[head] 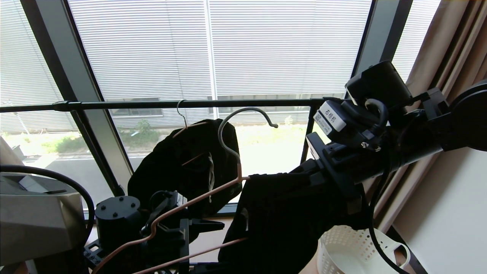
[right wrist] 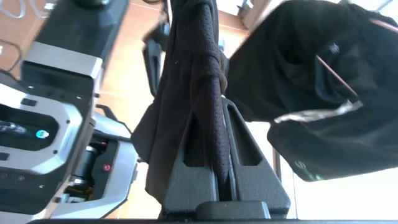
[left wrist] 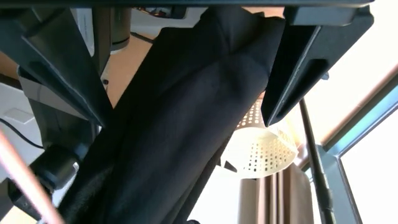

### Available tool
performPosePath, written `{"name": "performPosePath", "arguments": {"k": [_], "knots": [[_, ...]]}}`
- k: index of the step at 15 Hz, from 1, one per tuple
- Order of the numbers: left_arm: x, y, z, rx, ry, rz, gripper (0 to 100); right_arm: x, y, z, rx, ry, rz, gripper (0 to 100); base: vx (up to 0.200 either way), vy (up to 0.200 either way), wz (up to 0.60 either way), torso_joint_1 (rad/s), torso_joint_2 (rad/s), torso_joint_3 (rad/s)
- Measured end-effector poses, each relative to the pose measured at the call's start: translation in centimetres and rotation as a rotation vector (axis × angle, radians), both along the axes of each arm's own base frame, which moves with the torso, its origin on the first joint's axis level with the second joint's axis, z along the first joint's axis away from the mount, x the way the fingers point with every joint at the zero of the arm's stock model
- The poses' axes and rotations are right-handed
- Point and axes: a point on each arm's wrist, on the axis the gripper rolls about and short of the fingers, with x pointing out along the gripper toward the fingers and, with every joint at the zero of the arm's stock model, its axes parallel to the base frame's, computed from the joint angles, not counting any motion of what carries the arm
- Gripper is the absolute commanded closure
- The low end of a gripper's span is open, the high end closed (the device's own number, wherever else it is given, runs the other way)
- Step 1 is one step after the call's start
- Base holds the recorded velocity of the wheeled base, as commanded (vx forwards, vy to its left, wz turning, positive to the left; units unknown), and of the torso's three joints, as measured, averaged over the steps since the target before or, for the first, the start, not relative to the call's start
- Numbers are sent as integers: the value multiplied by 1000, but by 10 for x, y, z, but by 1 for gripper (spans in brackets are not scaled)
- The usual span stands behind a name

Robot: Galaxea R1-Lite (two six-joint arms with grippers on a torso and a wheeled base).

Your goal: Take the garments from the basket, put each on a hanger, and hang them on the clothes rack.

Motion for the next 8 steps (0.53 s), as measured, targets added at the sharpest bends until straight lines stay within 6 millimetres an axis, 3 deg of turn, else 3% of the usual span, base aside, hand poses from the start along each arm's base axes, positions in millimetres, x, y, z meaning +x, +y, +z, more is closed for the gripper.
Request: {"name": "performPosePath", "arguments": {"k": [8], "knots": [[5,3,-1,-4,6,20,100,0,-4,0,0,4,-8,100,0,0,0,0,0,0]]}}
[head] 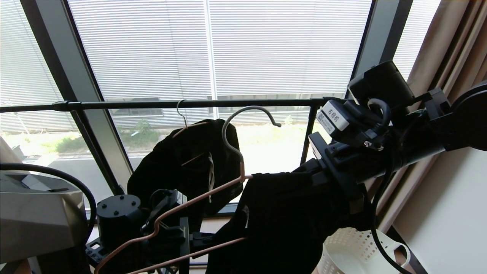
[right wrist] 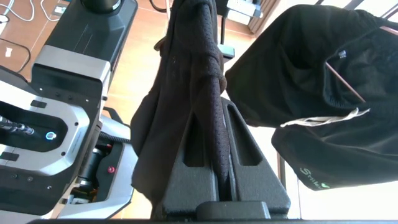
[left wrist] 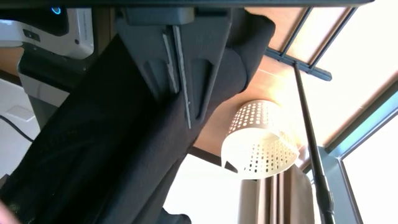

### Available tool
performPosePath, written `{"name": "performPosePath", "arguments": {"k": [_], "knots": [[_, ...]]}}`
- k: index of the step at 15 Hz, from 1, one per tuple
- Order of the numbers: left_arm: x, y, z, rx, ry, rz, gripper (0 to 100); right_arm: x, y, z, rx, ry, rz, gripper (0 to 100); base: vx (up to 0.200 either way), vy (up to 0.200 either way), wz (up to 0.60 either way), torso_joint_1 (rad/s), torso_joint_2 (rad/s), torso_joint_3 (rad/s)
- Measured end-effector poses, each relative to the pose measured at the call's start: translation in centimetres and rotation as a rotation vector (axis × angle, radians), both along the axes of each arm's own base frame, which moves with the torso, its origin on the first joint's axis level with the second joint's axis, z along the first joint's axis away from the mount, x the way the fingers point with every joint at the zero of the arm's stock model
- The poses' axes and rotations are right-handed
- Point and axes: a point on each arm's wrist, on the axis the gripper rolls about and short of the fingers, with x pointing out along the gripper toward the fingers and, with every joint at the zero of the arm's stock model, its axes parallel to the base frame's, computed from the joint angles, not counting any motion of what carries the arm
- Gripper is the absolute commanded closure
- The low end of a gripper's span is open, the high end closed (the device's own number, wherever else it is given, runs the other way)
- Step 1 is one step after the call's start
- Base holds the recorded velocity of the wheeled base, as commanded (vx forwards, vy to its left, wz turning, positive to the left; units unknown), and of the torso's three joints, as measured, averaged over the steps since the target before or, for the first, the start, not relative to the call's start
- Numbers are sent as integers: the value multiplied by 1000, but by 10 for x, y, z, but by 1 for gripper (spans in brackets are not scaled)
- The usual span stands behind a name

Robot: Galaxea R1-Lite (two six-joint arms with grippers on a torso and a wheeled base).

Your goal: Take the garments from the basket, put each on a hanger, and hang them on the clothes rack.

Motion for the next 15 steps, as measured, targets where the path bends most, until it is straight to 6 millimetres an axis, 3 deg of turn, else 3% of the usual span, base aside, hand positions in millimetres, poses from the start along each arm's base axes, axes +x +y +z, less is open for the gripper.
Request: {"name": "performPosePath", "arguments": {"k": [8,12,15], "knots": [[16,21,4,-11,-26,98,100,13,-46,1,-2,-2,-152,100,0,0,0,0,0,0],[19,25,5,-14,-31,114,100,16,-58,-6,-5,-9,-196,100,0,0,0,0,0,0],[21,27,5,-16,-36,123,100,22,-66,-22,15,-58,-231,100,0,0,0,0,0,0]]}}
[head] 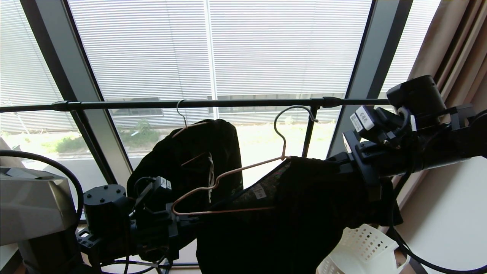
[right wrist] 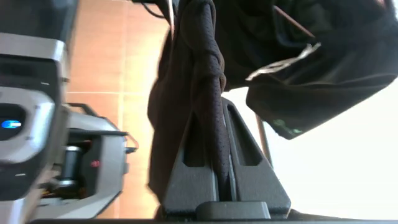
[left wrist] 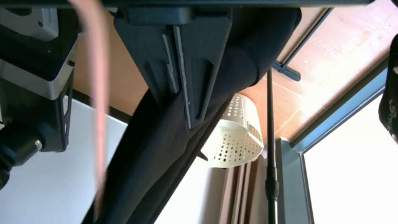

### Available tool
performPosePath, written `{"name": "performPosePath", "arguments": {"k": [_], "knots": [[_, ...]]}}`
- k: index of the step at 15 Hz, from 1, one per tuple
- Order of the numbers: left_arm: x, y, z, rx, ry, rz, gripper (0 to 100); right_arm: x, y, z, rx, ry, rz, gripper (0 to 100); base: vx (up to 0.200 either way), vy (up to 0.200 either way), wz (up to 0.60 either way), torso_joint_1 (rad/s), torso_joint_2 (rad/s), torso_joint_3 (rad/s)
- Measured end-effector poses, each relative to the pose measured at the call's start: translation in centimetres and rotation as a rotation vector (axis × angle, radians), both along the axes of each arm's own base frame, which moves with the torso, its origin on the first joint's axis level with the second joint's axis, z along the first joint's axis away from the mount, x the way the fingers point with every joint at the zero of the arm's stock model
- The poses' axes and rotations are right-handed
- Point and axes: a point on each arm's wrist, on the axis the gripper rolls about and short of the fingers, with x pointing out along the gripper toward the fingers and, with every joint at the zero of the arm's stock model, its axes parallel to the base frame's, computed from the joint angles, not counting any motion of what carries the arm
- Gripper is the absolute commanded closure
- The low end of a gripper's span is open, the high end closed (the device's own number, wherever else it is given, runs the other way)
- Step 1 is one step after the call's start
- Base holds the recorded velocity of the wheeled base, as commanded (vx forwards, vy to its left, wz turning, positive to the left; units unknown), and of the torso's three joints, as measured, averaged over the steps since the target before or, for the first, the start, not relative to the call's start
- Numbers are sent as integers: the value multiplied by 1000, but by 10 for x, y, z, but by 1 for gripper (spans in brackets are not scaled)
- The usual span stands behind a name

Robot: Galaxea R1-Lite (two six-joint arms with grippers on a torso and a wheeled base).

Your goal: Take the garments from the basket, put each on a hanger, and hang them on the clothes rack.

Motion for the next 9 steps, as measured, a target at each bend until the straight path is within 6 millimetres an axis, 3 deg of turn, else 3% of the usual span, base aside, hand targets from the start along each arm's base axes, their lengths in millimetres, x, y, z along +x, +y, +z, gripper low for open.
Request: {"name": "performPosePath", "arguments": {"k": [4,9], "knots": [[0,1,0,0,0,3,100,1,-12,-23,12,-33,-38,100,0,0,0,0,0,0],[0,1,0,1,0,2,100,-5,-42,-50,28,-45,-126,100,0,0,0,0,0,0]]}}
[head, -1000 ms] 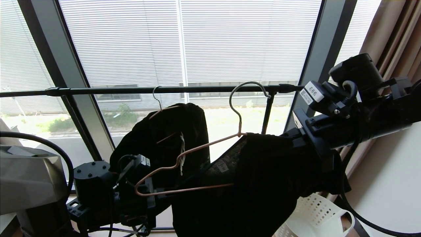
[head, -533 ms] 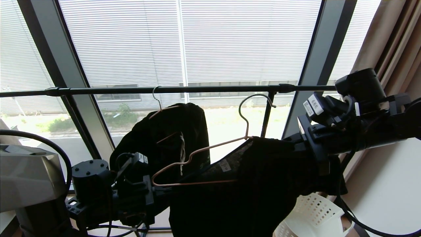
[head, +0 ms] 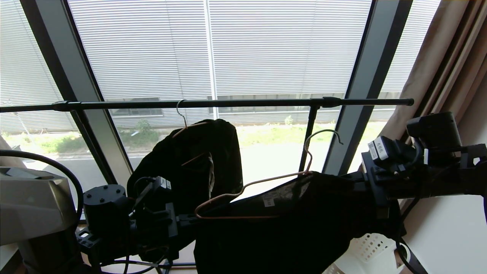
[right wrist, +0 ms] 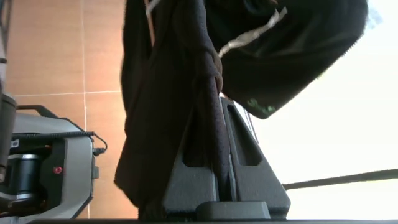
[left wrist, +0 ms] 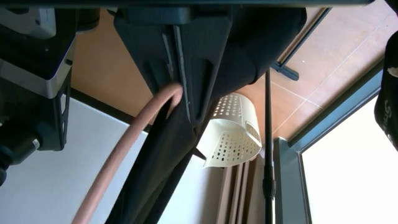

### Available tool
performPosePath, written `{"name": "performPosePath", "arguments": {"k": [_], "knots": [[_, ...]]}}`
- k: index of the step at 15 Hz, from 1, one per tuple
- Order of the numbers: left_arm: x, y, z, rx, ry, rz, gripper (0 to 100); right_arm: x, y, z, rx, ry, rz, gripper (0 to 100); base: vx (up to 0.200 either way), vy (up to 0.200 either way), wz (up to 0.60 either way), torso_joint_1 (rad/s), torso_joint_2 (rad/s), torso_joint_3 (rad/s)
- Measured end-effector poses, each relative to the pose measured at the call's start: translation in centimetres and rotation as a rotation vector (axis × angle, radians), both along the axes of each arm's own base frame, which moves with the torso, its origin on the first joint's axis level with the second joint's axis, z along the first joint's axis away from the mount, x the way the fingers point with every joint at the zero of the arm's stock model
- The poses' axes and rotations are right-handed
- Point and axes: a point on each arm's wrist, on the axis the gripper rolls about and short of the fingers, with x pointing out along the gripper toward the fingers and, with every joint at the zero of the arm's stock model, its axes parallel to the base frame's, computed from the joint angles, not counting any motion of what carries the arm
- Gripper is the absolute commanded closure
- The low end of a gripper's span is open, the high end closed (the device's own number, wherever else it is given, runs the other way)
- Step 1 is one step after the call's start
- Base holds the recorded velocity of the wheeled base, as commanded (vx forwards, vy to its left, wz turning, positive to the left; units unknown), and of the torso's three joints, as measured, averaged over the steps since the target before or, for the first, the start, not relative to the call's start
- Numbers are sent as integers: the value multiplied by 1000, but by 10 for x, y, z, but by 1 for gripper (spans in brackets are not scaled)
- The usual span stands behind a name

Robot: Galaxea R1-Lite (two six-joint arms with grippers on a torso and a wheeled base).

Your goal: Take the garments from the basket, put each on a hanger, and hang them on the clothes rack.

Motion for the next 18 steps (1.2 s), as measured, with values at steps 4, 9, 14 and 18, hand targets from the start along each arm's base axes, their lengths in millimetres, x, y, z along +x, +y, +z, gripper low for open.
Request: {"name": "performPosePath", "arguments": {"k": [4,9,14,18], "knots": [[0,0,0,1,-1,0,100,-1,-18,-2,6,-25,-64,100,0,0,0,0,0,0],[-1,2,-1,3,4,4,100,5,-31,2,11,-85,-117,100,0,0,0,0,0,0],[-1,2,-1,3,5,5,100,7,-33,-1,21,-88,-137,100,0,0,0,0,0,0],[-1,2,-1,3,5,7,100,10,-34,4,41,-129,-151,100,0,0,0,0,0,0]]}}
